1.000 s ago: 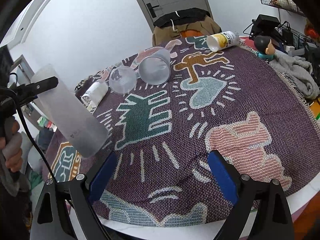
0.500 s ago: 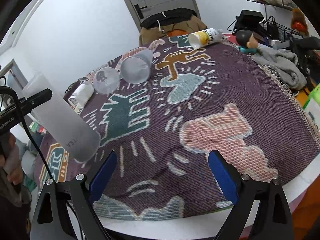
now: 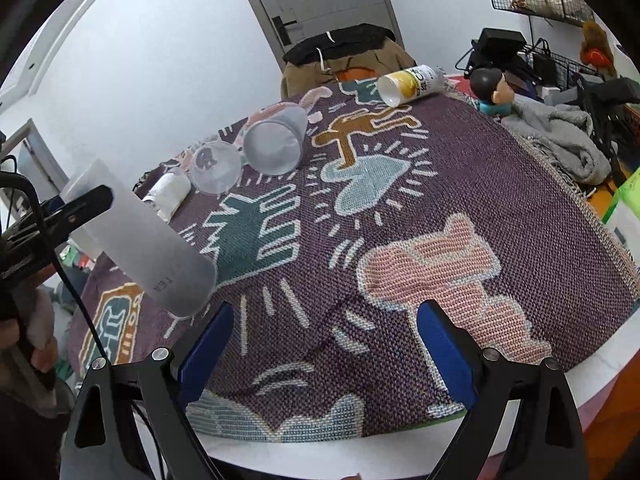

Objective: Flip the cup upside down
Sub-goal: 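Lower the cup rim-down onto the blanket with the left gripper and open it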

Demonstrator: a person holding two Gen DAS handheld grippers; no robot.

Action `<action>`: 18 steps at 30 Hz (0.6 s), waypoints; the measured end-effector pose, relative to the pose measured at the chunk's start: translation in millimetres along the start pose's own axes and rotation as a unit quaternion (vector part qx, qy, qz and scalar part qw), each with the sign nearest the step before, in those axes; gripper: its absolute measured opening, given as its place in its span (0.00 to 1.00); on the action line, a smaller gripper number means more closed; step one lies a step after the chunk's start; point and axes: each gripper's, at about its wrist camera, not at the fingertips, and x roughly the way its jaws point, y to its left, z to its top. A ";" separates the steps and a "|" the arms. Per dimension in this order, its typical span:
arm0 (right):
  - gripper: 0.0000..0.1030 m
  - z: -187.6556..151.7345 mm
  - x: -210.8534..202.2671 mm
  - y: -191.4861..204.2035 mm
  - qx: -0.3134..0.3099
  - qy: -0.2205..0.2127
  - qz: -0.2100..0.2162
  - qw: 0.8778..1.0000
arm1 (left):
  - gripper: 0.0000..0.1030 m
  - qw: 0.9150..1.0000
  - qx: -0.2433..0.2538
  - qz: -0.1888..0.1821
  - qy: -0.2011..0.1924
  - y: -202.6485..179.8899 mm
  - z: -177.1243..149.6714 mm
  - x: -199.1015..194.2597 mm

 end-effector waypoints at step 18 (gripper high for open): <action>1.00 14.6 -46.0 35.4 -0.054 -0.074 0.010 0.996 | 1.00 0.991 -0.096 0.010 -0.091 47.5 -9.7 -81.2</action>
